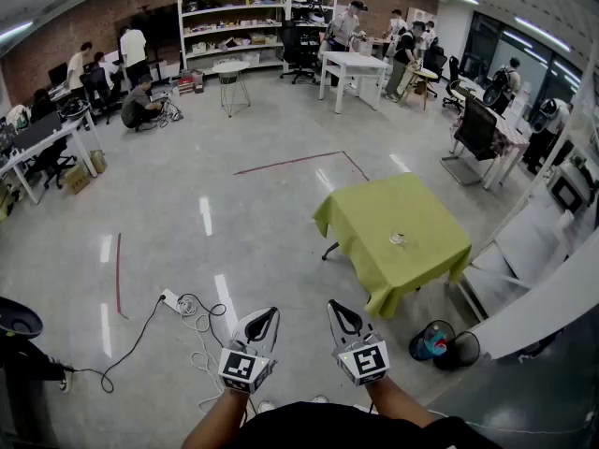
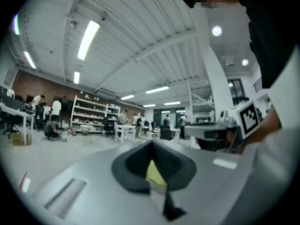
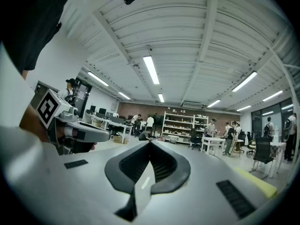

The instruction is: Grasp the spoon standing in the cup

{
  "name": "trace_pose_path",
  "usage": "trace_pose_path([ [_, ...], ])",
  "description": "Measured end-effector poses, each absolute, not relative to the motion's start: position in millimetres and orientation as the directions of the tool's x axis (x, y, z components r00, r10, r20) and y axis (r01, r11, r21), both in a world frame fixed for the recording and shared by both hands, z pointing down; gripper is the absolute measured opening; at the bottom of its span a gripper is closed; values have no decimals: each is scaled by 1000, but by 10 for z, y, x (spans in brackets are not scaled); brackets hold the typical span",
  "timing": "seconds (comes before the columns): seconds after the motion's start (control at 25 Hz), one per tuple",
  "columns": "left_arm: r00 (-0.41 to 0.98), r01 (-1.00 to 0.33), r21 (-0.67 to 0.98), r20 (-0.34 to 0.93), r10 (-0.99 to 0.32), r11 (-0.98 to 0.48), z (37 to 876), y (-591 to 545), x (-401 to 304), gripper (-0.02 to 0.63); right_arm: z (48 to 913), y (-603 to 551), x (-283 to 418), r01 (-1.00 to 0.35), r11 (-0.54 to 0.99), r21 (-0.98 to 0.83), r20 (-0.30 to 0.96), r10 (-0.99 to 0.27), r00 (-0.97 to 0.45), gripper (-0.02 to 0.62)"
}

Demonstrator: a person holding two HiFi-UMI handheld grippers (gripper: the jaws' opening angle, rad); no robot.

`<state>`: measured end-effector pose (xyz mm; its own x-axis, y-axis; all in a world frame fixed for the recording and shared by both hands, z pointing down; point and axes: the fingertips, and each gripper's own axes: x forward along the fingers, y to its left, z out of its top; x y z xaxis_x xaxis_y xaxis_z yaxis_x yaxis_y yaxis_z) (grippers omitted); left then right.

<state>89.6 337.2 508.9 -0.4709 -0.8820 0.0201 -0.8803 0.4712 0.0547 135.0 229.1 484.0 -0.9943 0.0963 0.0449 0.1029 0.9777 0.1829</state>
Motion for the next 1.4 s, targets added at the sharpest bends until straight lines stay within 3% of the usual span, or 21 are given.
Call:
trace_pose_path([
  [0.24,-495,-864,92,25,-868,495,5099,3402,751,6,4827,2374,1289,152,961,231,34,149,-988,6],
  [0.8,-475,-872,121,27,-880,474,5075,3627,799,6,4832,2449,1284,43,991,125,3,43,-999,6],
  [1.0,-454,-879,118,86,-887,462,5189,3663,819,6,4875,2553,1271,35,995,98,25,32,-999,6],
  [1.4,-491,-862,108,71,-869,496,5249,3096,441,6,5034,2106,1004,81,990,118,51,75,-996,6],
])
